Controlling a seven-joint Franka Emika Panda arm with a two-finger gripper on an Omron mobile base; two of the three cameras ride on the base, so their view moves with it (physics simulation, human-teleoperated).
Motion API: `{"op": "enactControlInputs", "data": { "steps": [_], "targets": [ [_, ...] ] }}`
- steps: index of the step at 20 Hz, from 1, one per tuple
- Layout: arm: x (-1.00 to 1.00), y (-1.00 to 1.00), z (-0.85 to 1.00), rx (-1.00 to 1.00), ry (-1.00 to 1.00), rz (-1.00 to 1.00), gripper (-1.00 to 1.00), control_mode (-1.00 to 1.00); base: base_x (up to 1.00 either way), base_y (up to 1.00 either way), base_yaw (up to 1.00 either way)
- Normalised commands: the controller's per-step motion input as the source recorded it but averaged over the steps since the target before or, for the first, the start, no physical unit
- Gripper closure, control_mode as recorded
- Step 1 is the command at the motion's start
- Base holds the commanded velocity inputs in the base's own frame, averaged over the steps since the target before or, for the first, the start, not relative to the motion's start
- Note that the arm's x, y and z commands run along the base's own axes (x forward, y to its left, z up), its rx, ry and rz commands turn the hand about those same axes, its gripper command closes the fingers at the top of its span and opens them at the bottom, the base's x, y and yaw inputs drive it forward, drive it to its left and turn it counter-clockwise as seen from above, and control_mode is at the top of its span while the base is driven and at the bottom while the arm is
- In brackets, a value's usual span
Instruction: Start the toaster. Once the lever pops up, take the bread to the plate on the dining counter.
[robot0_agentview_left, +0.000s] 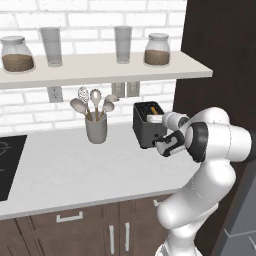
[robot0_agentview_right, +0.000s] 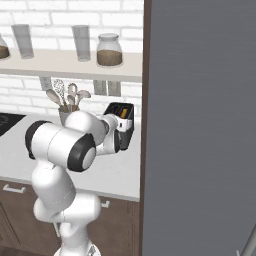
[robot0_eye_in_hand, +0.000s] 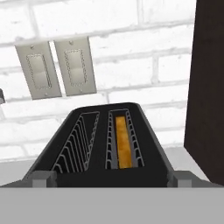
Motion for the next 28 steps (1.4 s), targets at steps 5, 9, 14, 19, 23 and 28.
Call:
{"op": "enactControlInputs", "data": {
  "steps": [5,9,14,19,23,28],
  "targets": [
    [0.09,0.0,0.16,0.02,0.0,0.0,-1.0,-1.0,0.0,0.0,0.0],
    [0.15,0.0,-0.05,0.0,0.01,0.0,-1.0,-1.0,0.0,0.0,0.0],
    [0.19,0.0,-0.11,0.0,0.02,0.0,-1.0,-1.0,0.0,0.0,0.0],
    [0.1,-0.1,-0.28,0.0,0.03,0.0,-1.0,-1.0,0.0,0.0,0.0],
    [0.09,-0.17,-0.31,0.0,0.05,0.0,-1.0,-1.0,0.0,0.0,0.0],
    [0.19,-0.13,-0.16,0.0,0.03,0.0,-1.0,-1.0,0.0,0.0,0.0]
  ]
}}
